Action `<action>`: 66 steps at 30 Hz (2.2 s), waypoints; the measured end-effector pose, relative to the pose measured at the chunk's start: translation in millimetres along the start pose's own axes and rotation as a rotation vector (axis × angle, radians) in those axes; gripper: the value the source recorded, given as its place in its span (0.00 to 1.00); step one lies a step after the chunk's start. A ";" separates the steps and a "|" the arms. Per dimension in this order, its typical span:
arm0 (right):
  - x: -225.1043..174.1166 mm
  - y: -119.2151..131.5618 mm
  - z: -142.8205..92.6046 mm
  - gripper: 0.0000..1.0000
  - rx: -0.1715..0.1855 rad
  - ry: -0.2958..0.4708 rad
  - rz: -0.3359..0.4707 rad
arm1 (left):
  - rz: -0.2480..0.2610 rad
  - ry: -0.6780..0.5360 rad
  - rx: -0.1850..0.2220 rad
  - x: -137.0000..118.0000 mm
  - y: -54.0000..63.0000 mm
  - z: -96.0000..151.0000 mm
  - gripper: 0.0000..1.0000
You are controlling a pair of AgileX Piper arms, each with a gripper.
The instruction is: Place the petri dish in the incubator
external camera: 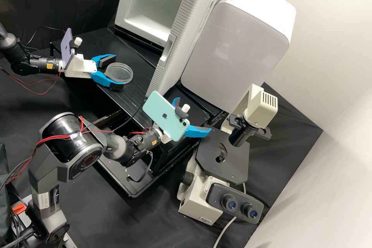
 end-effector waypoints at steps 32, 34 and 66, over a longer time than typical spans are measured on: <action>0.0 0.0 0.0 1.00 0.000 0.000 0.000 | 0.017 0.059 0.053 9.8 -5.9 -0.5 1.00; 0.0 0.0 0.0 1.00 0.000 0.000 0.000 | 0.020 0.058 0.054 10.8 -5.5 -0.4 1.00; 0.0 0.0 0.0 1.00 0.000 0.000 0.000 | 0.025 0.058 0.062 15.8 -6.4 1.7 0.00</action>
